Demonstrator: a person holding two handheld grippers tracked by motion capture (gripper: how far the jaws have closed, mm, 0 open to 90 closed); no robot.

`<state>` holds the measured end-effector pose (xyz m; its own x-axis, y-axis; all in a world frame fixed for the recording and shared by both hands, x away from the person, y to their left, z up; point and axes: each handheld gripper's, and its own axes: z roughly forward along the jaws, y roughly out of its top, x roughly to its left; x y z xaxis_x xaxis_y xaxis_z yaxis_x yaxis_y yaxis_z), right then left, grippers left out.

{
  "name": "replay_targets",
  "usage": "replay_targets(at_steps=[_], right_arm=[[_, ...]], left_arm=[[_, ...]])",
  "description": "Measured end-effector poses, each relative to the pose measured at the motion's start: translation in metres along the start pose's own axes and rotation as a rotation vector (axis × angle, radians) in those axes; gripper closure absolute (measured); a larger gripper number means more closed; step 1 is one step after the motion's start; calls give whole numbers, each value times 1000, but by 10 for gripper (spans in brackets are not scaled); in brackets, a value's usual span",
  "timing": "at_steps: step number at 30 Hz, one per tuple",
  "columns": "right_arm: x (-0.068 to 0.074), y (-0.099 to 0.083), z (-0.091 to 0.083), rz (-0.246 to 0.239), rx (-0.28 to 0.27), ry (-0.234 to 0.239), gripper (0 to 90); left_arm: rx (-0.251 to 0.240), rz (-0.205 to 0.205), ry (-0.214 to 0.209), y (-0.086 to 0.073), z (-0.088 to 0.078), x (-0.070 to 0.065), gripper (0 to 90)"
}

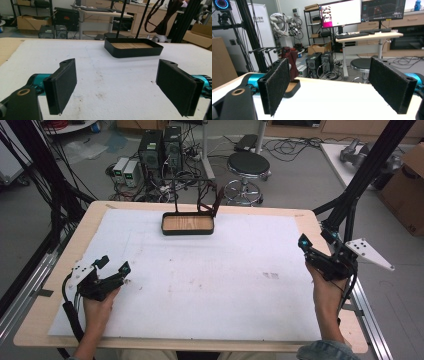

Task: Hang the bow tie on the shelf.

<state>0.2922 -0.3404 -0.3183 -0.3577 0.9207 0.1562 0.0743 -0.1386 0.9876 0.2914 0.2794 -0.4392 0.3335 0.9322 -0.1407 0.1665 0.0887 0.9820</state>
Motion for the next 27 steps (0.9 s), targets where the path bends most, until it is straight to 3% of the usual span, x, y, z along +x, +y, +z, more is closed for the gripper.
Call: replay_targets(at_steps=[4,8,14,19,27], right_arm=[[-6,-21,-6,25,10,2,154],[-6,-40,-13,15,4,2,145],[5,-69,-18,-21,28,13,129],[14,-91,-19,-18,57,31,126],[23,-103,-19,-50,92,47,126]], left_arm=[[2,4,0,0,0,0,173],[0,4,1,0,0,0,173],[1,11,1,0,0,-1,173],[1,9,1,0,0,-1,173],[2,10,1,0,0,-1,172]])
